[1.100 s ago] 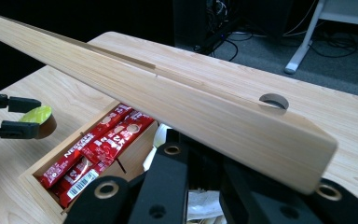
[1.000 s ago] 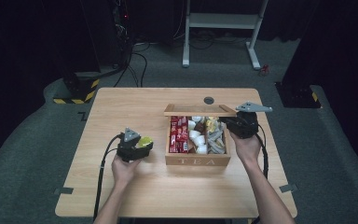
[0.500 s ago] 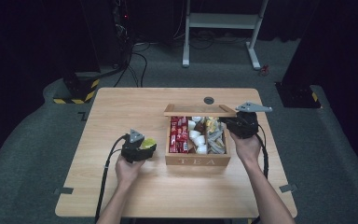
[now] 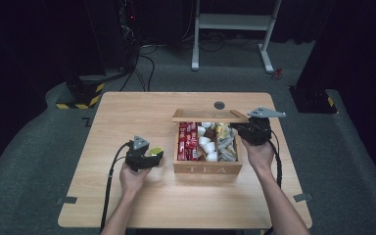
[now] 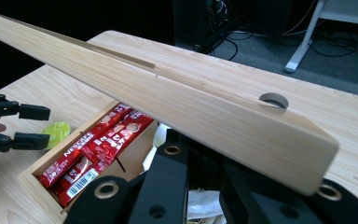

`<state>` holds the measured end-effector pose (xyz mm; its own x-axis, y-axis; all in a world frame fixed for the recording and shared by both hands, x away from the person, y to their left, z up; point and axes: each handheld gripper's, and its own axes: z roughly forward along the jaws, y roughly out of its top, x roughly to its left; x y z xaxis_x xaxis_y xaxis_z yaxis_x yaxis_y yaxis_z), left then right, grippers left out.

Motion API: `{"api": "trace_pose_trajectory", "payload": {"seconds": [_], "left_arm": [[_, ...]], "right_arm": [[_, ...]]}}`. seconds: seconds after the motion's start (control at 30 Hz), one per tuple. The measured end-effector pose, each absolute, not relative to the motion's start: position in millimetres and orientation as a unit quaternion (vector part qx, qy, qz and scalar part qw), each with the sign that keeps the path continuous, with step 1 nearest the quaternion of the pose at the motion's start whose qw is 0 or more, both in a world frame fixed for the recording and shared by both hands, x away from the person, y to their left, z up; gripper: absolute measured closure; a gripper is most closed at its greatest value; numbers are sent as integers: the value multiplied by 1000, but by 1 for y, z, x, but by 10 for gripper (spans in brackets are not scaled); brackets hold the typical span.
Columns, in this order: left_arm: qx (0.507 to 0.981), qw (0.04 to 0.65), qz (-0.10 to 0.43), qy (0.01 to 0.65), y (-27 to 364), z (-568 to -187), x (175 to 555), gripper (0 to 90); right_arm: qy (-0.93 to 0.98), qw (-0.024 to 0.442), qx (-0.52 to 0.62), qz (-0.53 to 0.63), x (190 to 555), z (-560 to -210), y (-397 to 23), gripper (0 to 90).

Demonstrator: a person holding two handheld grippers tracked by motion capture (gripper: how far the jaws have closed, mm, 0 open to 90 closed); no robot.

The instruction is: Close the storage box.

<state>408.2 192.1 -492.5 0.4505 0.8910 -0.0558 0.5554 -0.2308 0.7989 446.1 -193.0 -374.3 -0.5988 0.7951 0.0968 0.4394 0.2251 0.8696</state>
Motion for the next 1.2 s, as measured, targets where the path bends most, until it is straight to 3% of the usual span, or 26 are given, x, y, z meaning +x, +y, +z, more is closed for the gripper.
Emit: {"api": "trace_pose_trajectory", "payload": {"seconds": [0.33, 1.2], "left_arm": [[729, 420, 230, 490, 211, -482, 397, 356], [703, 361, 245, 562, 273, -508, 379, 352]], "right_arm": [[761, 189, 405, 470, 446, -375, -193, 900], [762, 189, 403, 470, 443, -375, -196, 900]]}}
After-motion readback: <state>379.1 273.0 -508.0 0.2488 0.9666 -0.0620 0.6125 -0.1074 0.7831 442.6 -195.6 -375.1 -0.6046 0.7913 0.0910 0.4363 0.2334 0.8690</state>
